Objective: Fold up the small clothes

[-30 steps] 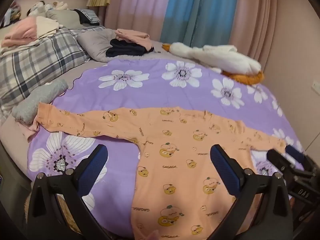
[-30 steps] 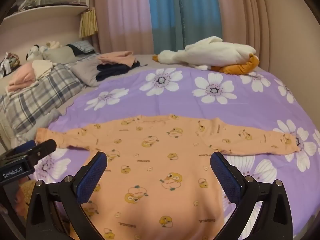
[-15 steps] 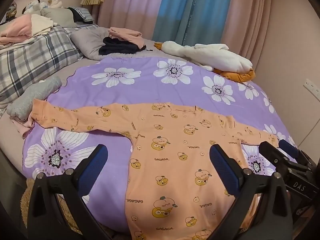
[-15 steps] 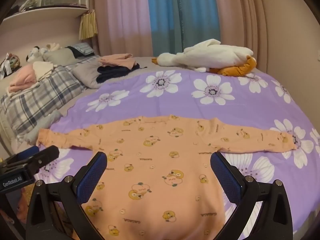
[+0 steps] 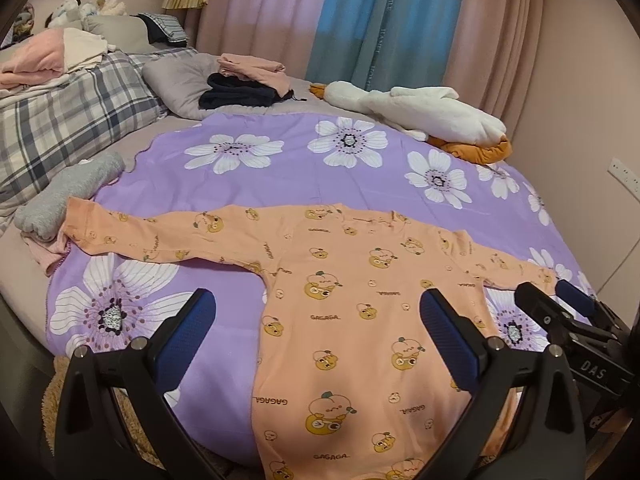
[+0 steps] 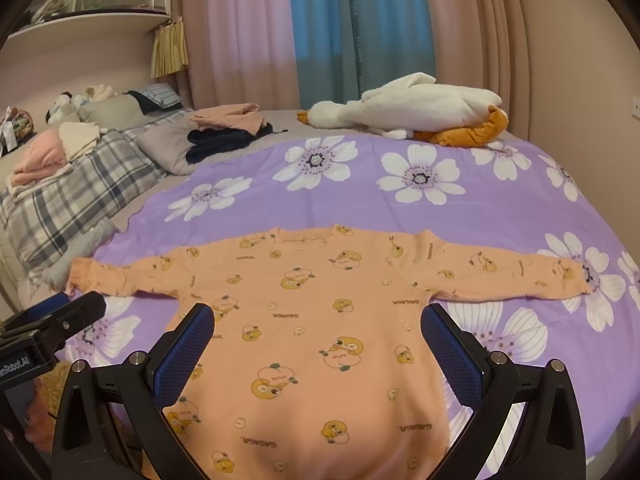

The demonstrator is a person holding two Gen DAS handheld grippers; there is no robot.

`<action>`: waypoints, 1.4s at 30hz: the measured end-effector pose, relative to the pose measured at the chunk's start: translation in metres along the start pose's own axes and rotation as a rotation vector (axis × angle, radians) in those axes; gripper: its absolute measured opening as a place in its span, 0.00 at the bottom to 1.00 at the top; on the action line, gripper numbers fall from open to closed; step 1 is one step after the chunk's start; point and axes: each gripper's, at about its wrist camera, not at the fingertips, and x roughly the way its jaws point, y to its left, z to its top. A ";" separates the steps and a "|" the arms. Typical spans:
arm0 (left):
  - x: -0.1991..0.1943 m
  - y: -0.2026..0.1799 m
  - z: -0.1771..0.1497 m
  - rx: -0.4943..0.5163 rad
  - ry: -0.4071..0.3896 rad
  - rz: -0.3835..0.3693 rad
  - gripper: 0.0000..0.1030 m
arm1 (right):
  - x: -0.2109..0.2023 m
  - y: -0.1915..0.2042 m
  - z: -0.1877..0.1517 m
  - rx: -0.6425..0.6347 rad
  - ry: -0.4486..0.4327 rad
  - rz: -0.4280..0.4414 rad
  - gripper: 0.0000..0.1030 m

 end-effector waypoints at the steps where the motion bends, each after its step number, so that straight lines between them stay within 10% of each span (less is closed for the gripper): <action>1: 0.000 0.000 0.000 0.003 0.001 0.001 0.99 | 0.000 0.000 0.000 -0.002 0.000 0.004 0.99; 30: 0.010 -0.001 0.008 -0.009 0.045 -0.102 0.98 | -0.005 -0.005 0.005 0.022 0.017 -0.069 0.99; 42: 0.006 0.010 0.043 -0.037 -0.012 -0.064 0.99 | -0.008 0.017 0.080 -0.016 -0.099 0.030 0.99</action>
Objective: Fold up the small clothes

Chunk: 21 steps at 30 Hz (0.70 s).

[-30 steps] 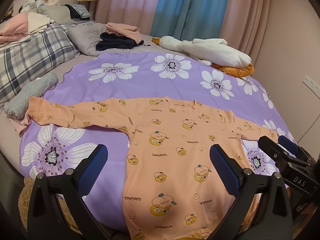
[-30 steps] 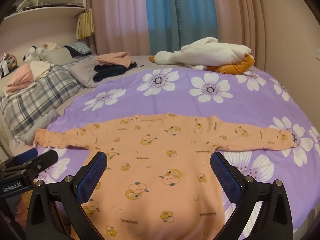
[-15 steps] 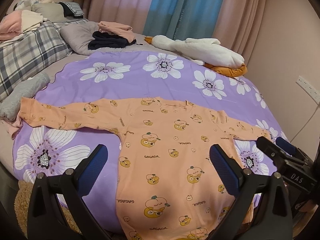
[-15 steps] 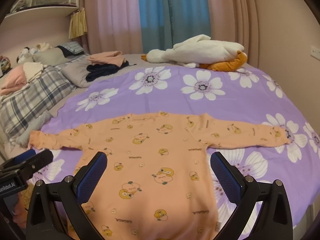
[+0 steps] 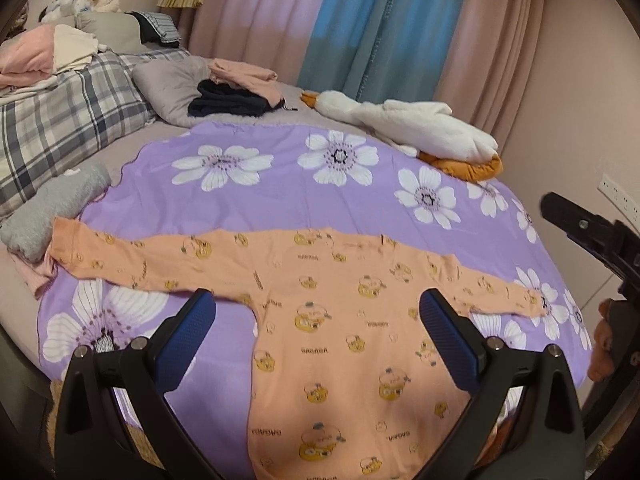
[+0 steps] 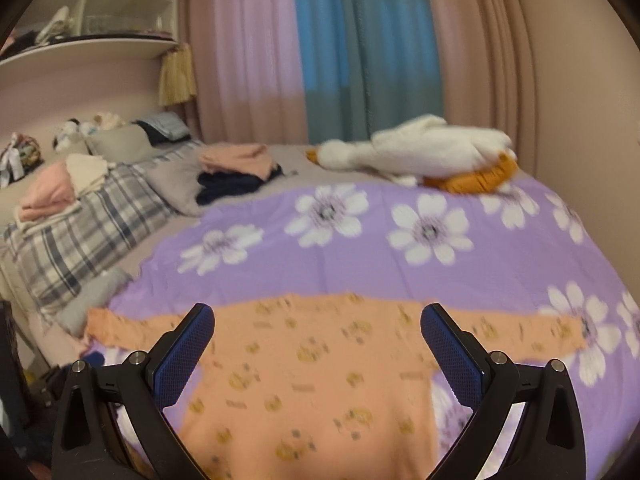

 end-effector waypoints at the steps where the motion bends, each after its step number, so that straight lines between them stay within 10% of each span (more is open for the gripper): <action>1: 0.001 0.000 0.003 -0.005 -0.004 0.002 0.99 | 0.004 0.002 0.002 -0.009 -0.002 0.007 0.99; 21: 0.043 -0.030 0.014 0.038 0.048 0.020 0.98 | 0.035 -0.043 -0.024 0.120 0.064 0.001 0.99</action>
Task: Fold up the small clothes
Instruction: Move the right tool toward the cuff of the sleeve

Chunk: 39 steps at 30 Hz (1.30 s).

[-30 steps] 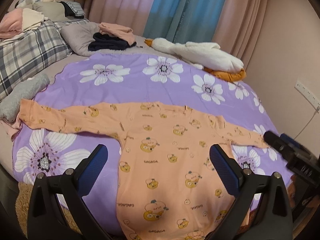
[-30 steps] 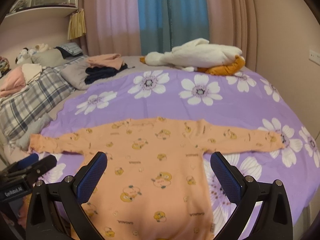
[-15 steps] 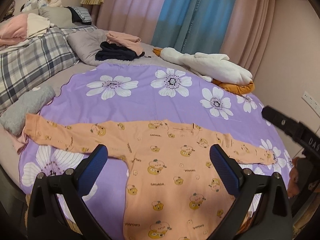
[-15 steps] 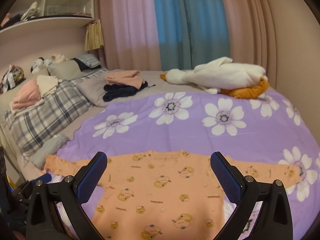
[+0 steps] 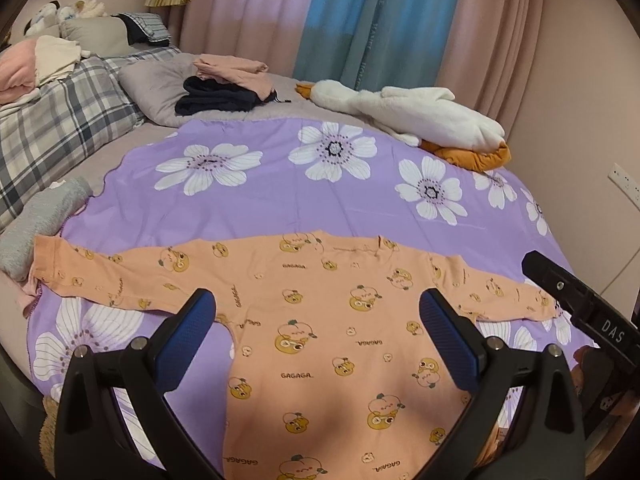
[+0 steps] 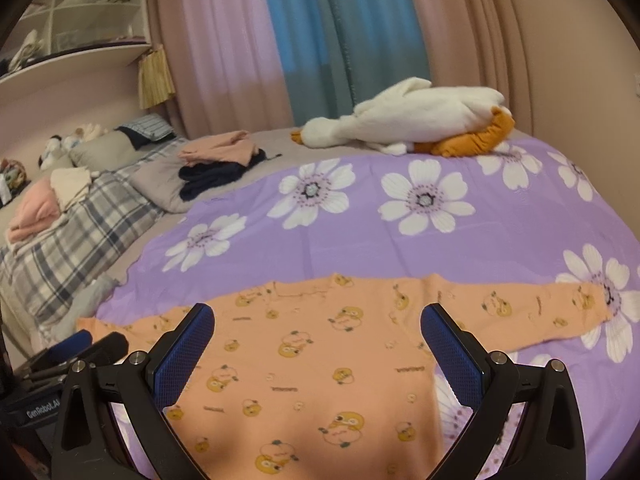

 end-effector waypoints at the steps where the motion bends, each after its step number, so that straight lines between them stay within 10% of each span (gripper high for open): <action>1: 0.001 -0.001 -0.001 0.002 0.005 -0.006 0.98 | 0.001 -0.002 0.000 0.001 0.003 -0.008 0.99; 39: 0.033 -0.002 -0.019 -0.029 0.131 -0.052 0.98 | -0.001 -0.026 -0.004 0.056 0.005 -0.074 0.99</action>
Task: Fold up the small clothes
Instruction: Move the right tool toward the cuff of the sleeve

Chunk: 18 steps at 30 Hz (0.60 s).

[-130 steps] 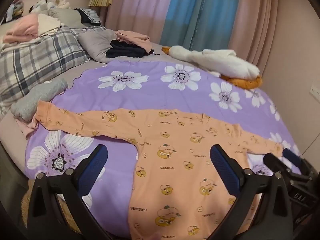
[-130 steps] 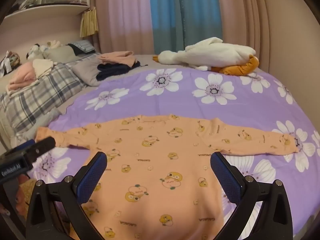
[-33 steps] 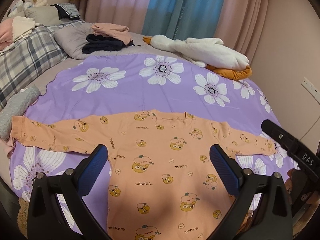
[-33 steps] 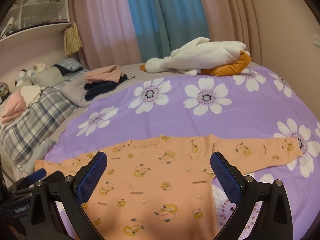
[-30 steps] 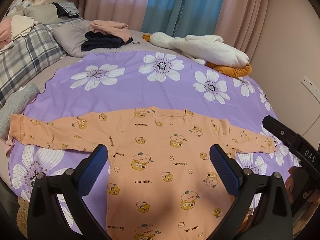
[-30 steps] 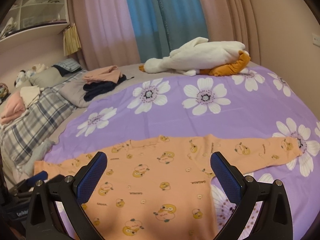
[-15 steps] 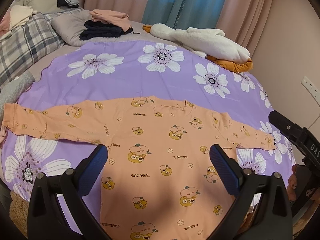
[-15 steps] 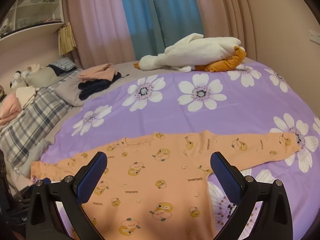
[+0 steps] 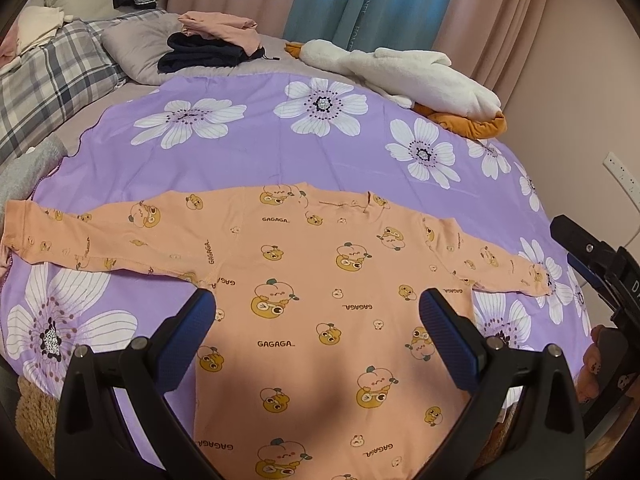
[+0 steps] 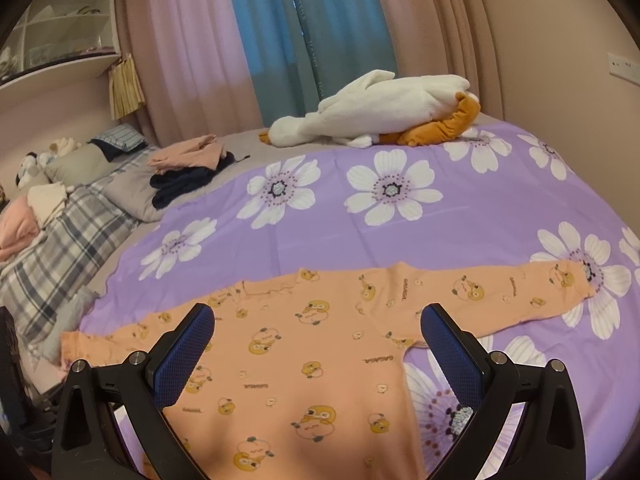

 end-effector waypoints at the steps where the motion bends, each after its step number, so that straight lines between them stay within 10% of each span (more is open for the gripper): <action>1: 0.000 0.001 0.000 -0.002 0.001 -0.001 0.98 | 0.000 0.000 0.001 -0.001 0.001 -0.002 0.99; 18: 0.005 0.013 -0.002 -0.022 0.003 0.024 0.98 | 0.011 0.005 -0.002 -0.009 0.025 -0.009 0.99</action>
